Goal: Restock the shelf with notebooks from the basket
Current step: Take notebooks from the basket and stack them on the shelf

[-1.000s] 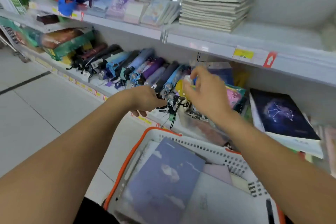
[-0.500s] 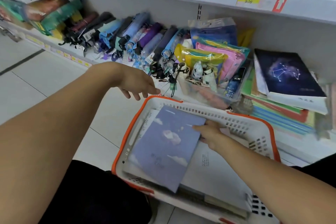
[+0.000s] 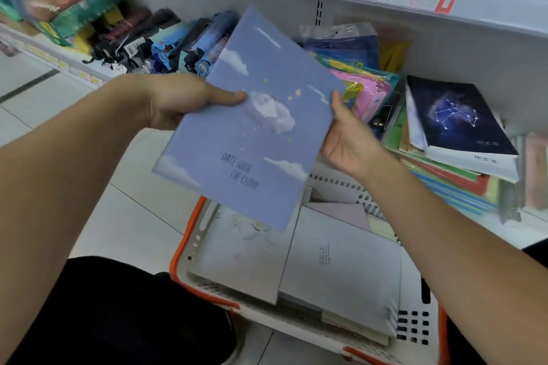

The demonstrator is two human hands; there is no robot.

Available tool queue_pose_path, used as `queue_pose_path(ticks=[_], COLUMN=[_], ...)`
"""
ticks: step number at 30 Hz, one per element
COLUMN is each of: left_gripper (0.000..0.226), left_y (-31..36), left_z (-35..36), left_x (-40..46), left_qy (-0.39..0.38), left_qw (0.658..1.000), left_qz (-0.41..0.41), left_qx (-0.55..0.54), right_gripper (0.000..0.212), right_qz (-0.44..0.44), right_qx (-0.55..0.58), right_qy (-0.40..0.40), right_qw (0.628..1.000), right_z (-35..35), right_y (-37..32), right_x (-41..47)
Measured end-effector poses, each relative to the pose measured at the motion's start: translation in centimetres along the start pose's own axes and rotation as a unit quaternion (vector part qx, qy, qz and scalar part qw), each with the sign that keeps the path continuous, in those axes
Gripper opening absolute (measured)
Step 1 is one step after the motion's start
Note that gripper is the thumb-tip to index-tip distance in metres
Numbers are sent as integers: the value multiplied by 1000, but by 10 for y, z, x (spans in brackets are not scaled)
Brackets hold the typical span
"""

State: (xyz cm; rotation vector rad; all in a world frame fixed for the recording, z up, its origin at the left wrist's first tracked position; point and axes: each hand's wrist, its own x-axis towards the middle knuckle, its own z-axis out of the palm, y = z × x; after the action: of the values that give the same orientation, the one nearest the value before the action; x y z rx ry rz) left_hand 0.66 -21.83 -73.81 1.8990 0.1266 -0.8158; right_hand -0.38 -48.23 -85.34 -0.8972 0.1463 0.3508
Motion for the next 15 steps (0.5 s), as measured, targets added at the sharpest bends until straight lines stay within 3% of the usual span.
queue_pose_path(ticks=[1, 2, 3, 4, 5, 6, 8, 10, 15], left_gripper=[52, 48, 43, 39, 37, 35, 35, 37, 29], left_y=[3, 5, 7, 7, 6, 5, 3, 3, 4], left_z=[2, 3, 4, 3, 1, -2, -8, -9, -2], left_x=[0, 0, 1, 2, 4, 6, 8, 10, 14], left_qy=[24, 54, 86, 120, 150, 173, 197, 204, 204], left_qw=[1000, 998, 996, 992, 988, 984, 980, 979, 978], left_qz=[5, 9, 9, 7, 3, -3, -10, -18, -23], left_qx=[18, 30, 32, 34, 35, 33, 23, 22, 40], right_gripper=[49, 51, 51, 59, 78, 96, 115, 115, 66], right_qz=[58, 115, 171, 205, 210, 213, 198, 200, 222], right_qx=[-125, -308, -509, -674, -774, -810, -820, -823, -795], right_qy=[-1, -8, -31, -59, -68, -59, -19, -8, -68], right_qw=[990, 944, 843, 707, 593, 543, 537, 532, 561], right_z=[-10, -24, -42, -64, -82, -96, -108, -108, -101], right_y=[13, 27, 42, 59, 74, 87, 101, 103, 74], right_x=[-3, -10, -16, -22, -28, -35, -43, -42, -36])
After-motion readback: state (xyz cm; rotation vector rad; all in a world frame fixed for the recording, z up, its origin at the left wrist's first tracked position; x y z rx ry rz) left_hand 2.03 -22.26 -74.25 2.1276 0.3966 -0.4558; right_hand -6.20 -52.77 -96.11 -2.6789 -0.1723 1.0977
